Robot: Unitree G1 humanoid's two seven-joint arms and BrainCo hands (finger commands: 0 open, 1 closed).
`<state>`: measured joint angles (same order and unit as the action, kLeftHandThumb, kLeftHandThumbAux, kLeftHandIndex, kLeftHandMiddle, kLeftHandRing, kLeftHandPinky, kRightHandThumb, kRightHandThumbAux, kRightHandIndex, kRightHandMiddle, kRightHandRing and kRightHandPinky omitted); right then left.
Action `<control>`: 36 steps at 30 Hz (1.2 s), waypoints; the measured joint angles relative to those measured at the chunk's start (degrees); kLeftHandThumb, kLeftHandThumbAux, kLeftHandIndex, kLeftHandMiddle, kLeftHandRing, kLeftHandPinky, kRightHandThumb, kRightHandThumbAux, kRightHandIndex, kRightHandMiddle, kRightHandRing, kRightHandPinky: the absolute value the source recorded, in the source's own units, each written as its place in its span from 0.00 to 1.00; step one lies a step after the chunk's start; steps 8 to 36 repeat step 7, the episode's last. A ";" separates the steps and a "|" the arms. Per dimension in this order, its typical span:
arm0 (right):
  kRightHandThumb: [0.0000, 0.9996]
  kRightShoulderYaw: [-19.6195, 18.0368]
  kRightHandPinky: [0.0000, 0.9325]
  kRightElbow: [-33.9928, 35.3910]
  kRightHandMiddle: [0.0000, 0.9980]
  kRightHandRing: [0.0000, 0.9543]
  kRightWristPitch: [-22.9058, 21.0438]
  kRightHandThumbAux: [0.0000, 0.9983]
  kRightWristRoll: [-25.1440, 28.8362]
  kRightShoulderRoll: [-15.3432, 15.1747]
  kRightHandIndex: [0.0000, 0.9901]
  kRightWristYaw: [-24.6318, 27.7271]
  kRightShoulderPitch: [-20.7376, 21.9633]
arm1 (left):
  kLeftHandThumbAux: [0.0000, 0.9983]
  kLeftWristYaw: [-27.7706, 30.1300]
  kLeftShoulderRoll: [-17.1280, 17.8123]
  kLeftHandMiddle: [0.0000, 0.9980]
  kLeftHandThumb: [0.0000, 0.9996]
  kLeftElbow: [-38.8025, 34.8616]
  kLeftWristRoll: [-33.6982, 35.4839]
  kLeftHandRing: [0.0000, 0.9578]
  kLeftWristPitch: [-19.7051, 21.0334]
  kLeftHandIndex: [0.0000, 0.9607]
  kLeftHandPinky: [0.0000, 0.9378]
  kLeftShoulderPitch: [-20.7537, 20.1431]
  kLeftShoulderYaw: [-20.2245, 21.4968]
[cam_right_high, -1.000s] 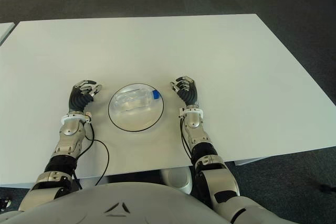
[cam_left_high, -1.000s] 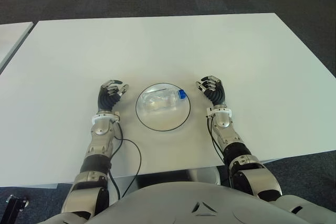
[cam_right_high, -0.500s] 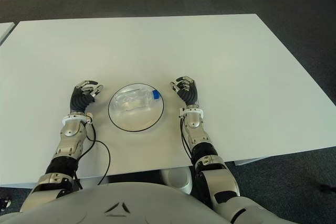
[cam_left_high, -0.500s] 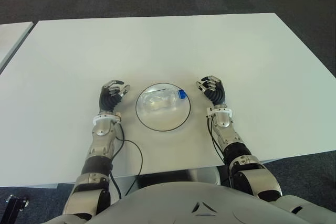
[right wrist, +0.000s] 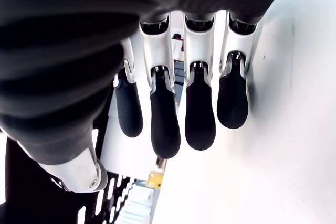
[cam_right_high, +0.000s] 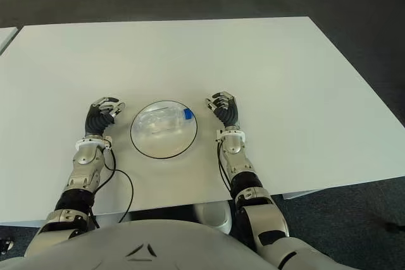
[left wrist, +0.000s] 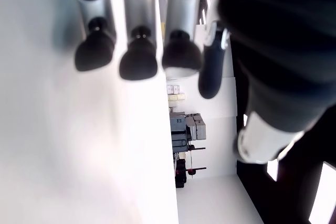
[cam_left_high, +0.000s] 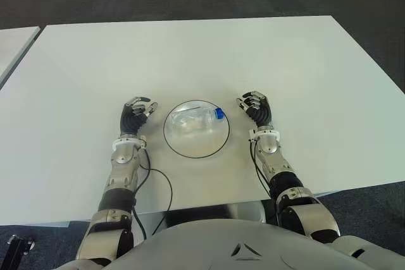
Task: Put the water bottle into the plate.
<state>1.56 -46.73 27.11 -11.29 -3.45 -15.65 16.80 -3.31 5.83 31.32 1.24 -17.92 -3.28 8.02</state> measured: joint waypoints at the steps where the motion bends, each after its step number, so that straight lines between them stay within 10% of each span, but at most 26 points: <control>1: 0.71 -0.01 0.69 0.02 0.62 0.66 0.00 0.73 0.02 0.00 0.44 0.05 -0.01 | 0.72 0.00 -0.02 0.88 0.70 -0.04 0.00 0.91 0.00 0.46 0.93 0.01 0.00; 36: 0.71 -0.02 0.70 0.05 0.62 0.66 0.00 0.73 0.06 0.01 0.44 0.17 -0.05 | 0.72 0.00 -0.17 0.88 0.70 -0.25 0.01 0.91 0.02 0.46 0.93 0.11 0.00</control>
